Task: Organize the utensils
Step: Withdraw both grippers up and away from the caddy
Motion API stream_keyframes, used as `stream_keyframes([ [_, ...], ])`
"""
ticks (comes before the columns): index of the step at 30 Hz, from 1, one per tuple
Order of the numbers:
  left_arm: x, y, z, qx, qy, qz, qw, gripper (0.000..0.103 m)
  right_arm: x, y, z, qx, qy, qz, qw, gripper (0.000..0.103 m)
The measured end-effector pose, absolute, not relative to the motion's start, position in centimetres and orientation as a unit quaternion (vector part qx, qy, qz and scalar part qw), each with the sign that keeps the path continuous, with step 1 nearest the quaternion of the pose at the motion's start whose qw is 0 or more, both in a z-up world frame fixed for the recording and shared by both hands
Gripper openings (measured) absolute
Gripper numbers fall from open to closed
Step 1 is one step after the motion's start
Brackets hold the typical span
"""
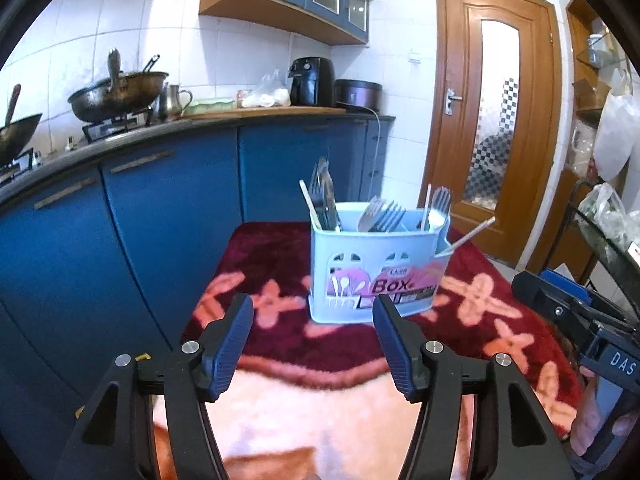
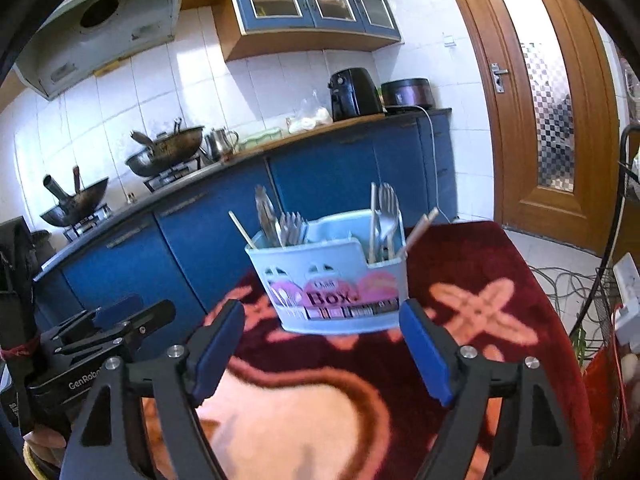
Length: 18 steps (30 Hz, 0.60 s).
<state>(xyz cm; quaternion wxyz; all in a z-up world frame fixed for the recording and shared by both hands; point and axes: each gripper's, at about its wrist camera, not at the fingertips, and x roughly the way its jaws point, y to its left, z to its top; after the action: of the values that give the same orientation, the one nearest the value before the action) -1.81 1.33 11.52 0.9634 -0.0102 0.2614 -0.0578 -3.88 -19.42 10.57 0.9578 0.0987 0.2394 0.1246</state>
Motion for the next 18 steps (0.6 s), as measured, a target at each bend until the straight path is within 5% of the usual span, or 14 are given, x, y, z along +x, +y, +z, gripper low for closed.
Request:
stream_keyframes([
  [18, 0.8, -0.3, 3.4, -0.014, 0.269, -0.041, 0.962, 0.064, -3.3, -19.1, 2.5, 0.072, 0.242, 0.084, 0.964, 0.103],
])
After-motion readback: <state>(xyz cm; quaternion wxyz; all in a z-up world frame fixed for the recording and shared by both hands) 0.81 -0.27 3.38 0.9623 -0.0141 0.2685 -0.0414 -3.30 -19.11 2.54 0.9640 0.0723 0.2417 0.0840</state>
